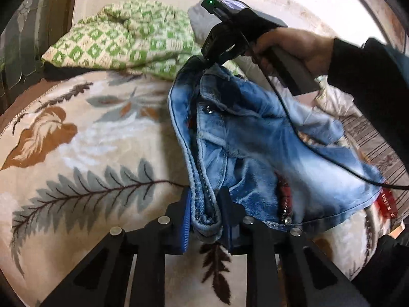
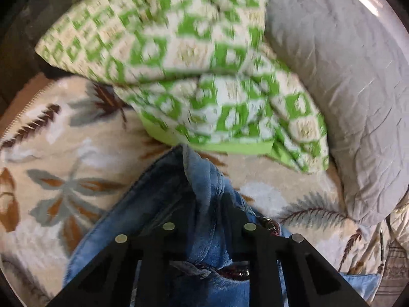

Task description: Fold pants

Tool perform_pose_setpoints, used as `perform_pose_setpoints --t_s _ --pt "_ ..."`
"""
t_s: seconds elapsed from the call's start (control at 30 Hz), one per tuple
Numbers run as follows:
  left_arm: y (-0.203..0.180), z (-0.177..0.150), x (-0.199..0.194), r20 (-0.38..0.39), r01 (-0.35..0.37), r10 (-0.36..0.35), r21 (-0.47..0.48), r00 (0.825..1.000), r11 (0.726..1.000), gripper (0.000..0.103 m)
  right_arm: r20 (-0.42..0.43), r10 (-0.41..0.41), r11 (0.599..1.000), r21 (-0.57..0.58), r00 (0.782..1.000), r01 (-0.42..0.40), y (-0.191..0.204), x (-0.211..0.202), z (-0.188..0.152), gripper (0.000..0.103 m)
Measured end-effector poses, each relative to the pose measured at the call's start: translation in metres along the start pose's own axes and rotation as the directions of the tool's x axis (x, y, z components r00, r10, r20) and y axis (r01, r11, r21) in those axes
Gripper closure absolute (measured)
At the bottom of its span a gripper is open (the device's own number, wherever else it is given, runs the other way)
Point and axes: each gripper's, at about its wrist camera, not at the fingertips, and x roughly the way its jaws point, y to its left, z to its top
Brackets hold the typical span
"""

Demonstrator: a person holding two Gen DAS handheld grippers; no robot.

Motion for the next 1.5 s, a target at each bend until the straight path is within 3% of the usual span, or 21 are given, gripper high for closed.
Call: perform_pose_setpoints --t_s 0.07,0.13,0.23,0.37,0.5,0.57,0.67,0.77,0.8,0.87,0.9,0.97,1.0,1.03,1.07,1.1,1.3,1.5 --pt "0.001 0.004 -0.021 0.072 -0.034 0.032 0.023 0.997 0.999 0.088 0.053 0.017 1.0 -0.013 0.998 -0.016 0.003 -0.023 0.005 0.083" --pt "0.01 0.007 -0.038 0.104 0.005 -0.004 -0.015 0.995 1.0 0.088 0.101 0.04 0.999 -0.022 0.994 -0.038 0.008 -0.042 0.011 0.083" --pt "0.02 0.005 -0.052 0.116 -0.03 0.032 -0.022 0.993 0.999 0.088 0.159 0.093 0.996 -0.03 0.983 -0.089 0.023 -0.068 0.024 0.083" --pt "0.05 0.001 -0.065 0.108 0.005 0.007 -0.114 0.994 0.993 0.088 0.165 0.103 0.993 -0.065 0.981 -0.094 0.063 -0.077 0.042 0.083" --pt "0.077 -0.001 -0.077 0.121 0.017 0.006 -0.19 0.993 0.982 0.088 0.14 0.1 0.994 -0.062 0.985 -0.092 0.097 -0.058 0.05 0.083" --pt "0.087 -0.003 -0.073 0.094 0.023 -0.002 -0.226 0.996 0.974 0.088 0.125 0.108 0.993 -0.058 0.986 -0.102 0.111 -0.043 0.055 0.083" --pt "0.102 -0.008 -0.051 -0.024 0.005 -0.013 -0.293 1.0 0.956 0.088 0.097 0.074 0.995 -0.069 0.993 -0.067 0.128 -0.018 0.057 0.083" --pt "0.108 -0.016 -0.033 -0.123 -0.021 -0.021 -0.327 0.992 0.945 0.088 0.006 0.071 0.997 -0.041 0.997 -0.071 0.133 0.018 0.052 0.082" --pt "0.109 -0.018 -0.026 -0.164 -0.037 -0.019 -0.33 0.986 0.943 0.087 -0.01 0.067 0.997 -0.033 0.998 -0.068 0.133 0.026 0.049 0.079" --pt "0.11 -0.02 -0.019 -0.196 -0.053 -0.014 -0.333 0.98 0.942 0.083 -0.051 0.064 0.997 -0.031 0.997 -0.066 0.133 0.039 0.044 0.062" --pt "0.109 -0.02 -0.019 -0.198 -0.052 -0.016 -0.331 0.98 0.942 0.082 -0.065 0.072 0.997 -0.035 0.995 -0.075 0.134 0.042 0.042 0.037" --pt "0.107 -0.019 -0.019 -0.194 -0.052 -0.012 -0.32 0.981 0.946 0.072 -0.033 0.076 0.996 -0.044 0.997 -0.077 0.133 0.033 0.04 0.031" --pt "0.104 -0.019 -0.023 -0.183 -0.064 0.006 -0.31 0.983 0.949 0.054 -0.022 0.068 0.997 -0.043 0.997 -0.069 0.131 0.027 0.04 0.03" --pt "0.101 -0.018 -0.026 -0.173 -0.086 0.034 -0.3 0.984 0.95 0.026 -0.009 0.062 0.998 -0.033 0.998 -0.062 0.127 0.019 0.041 0.03" --pt "0.099 -0.016 -0.03 -0.164 -0.121 0.076 -0.286 0.984 0.951 0.01 0.011 0.071 0.997 -0.016 0.997 -0.071 0.12 0.008 0.042 0.029" --pt "0.095 -0.015 -0.036 -0.147 -0.169 0.133 -0.266 0.98 0.949 0.0 0.037 0.092 0.996 0.007 0.995 -0.093 0.112 -0.006 0.043 0.027" --pt "0.076 0.003 -0.057 -0.088 -0.23 0.218 -0.176 0.972 0.957 0.0 0.127 0.146 0.983 0.089 0.981 -0.158 0.059 -0.072 0.025 0.021" --pt "0.026 0.035 -0.069 -0.021 -0.163 0.162 -0.046 0.987 0.986 0.0 0.15 0.118 0.969 0.201 0.982 -0.147 -0.03 -0.127 -0.046 0.021"
